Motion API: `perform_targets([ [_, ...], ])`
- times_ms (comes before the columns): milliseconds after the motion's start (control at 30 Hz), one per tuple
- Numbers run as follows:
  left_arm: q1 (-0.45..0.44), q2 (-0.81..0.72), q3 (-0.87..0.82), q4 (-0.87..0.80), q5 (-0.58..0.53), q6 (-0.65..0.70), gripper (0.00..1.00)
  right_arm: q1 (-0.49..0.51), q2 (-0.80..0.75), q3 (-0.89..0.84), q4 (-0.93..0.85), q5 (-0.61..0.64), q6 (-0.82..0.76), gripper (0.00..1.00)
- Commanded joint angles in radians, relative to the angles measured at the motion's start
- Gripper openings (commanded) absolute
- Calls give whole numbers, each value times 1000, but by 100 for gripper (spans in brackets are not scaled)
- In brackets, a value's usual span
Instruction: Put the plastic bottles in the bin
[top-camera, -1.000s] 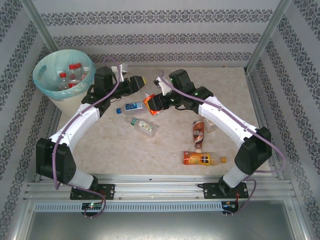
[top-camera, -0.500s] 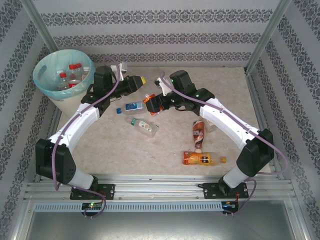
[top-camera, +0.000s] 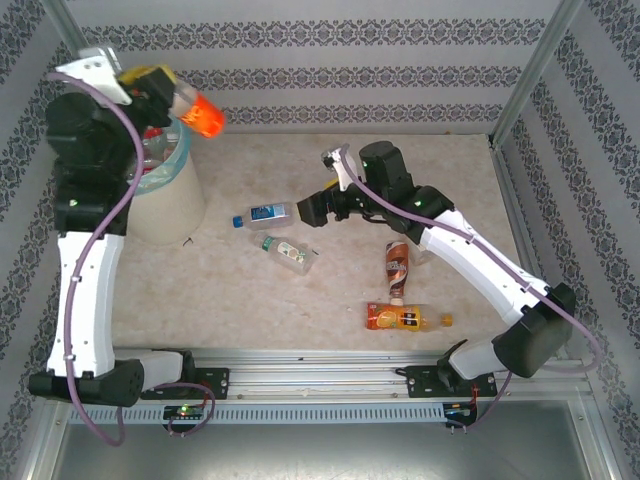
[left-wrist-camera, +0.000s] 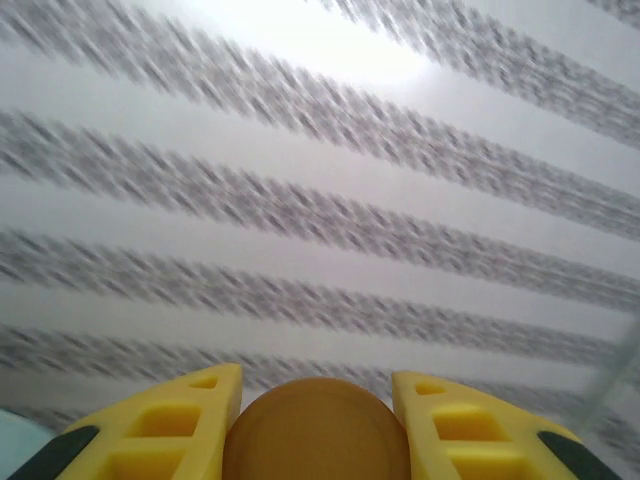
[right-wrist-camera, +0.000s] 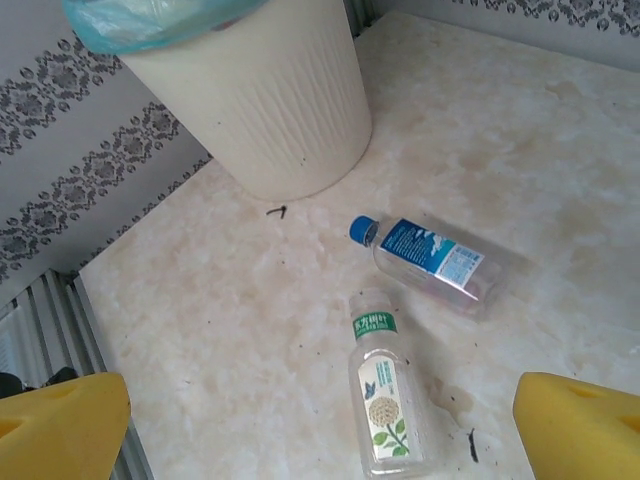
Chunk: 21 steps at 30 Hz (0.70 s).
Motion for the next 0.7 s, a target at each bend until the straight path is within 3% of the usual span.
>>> perform_targets([
  [0,88,19,39,-128,-181,204,0,13,-24,-38,15,29,-36,98],
  [267,301,116,42,-135,-230,296,0,13,-23,-57,2,27,-69,98],
  [400,347,169,-12,-81,-296,367,0,12,-18,-55,-9,30,-79,98],
  [667,375,279,-96,1,-213,425,0,12,13,-54,-8,16,-73,98],
])
